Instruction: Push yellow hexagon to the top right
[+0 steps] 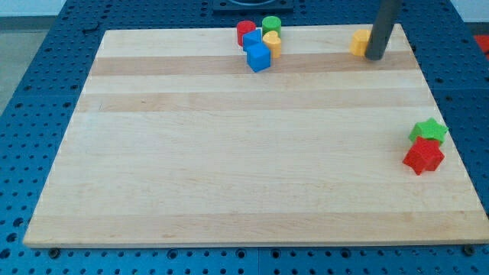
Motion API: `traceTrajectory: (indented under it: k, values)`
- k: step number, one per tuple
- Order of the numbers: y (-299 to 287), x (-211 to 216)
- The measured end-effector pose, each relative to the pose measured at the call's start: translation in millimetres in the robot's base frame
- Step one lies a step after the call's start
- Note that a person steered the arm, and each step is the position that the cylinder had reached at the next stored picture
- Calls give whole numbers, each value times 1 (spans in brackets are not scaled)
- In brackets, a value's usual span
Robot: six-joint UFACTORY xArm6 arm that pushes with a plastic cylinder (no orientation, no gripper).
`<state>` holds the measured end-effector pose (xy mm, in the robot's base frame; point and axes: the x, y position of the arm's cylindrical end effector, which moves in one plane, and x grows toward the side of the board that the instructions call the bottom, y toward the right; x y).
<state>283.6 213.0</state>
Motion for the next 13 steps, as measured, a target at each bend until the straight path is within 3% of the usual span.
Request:
traceTrajectory:
  k: [6,9,12,13]
  values:
    - [-19,-23]
    - [-64,-36]
    - [16,-55]
    - [14,-56]
